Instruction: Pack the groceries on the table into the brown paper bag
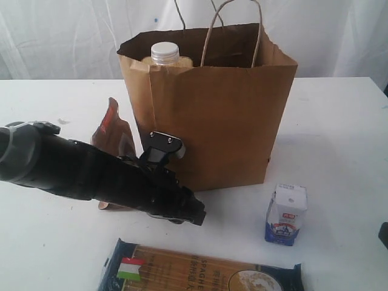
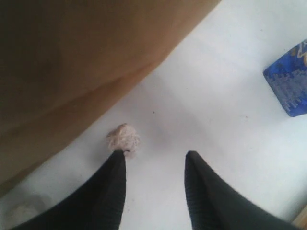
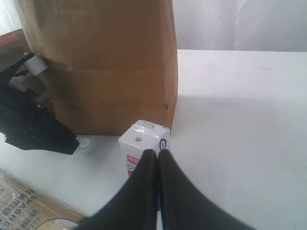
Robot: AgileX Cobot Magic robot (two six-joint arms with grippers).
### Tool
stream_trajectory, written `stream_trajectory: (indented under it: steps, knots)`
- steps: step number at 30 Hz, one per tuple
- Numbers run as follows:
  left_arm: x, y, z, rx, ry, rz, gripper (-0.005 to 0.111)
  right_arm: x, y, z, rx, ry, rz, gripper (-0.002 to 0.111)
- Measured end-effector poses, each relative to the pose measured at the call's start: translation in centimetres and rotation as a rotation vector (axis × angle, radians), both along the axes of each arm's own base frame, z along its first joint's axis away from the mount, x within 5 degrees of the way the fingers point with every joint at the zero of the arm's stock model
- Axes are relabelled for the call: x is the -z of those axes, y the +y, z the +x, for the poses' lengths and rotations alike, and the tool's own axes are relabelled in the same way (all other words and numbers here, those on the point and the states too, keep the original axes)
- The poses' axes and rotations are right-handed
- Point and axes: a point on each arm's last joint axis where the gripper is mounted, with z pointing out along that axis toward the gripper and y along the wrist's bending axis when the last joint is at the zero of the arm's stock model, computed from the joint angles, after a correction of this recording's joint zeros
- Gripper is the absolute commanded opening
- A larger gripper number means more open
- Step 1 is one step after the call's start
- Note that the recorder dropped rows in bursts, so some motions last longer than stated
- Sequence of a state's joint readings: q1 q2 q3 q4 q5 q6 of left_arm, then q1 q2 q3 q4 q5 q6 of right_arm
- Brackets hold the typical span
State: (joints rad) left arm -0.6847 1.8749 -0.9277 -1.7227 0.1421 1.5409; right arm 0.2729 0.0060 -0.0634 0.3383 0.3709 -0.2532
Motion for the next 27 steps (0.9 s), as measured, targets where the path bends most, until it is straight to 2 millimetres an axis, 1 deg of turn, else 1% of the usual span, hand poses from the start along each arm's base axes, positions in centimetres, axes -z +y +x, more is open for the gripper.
stream_trajectory:
  steps: [8, 12, 16, 18, 19, 20, 21, 27]
  knots:
    - [0.0, -0.5, 0.6, -0.032, 0.022, -0.022, 0.045, 0.0, 0.0, 0.0, 0.000, 0.001, 0.002, 0.000]
    - [0.7, -0.6, 0.7, -0.045, 0.049, -0.018, 0.040, 0.0, 0.0, 0.0, 0.000, 0.001, 0.002, 0.000]
    - [1.1, -0.7, 0.7, -0.042, 0.066, -0.021, 0.040, 0.0, 0.0, 0.0, 0.000, 0.001, 0.002, 0.000]
    - [1.0, -0.7, 0.7, -0.043, 0.067, -0.024, 0.033, 0.0, 0.0, 0.0, 0.000, 0.001, 0.002, 0.000]
    - [1.0, -0.7, 0.7, -0.045, 0.070, -0.025, 0.021, 0.0, 0.0, 0.0, 0.000, 0.001, 0.002, 0.000]
    - [1.1, -0.7, 0.7, -0.049, 0.075, -0.025, 0.013, 0.0, 0.0, 0.0, 0.000, 0.001, 0.002, 0.000]
    - [1.2, -0.7, 0.7, -0.051, 0.078, -0.024, 0.000, 0.0, 0.0, 0.0, 0.000, 0.001, 0.002, 0.000]
    - [1.4, -0.8, 0.7, -0.048, 0.082, -0.022, 0.000, 0.0, 0.0, 0.0, 0.000, 0.001, 0.002, 0.000]
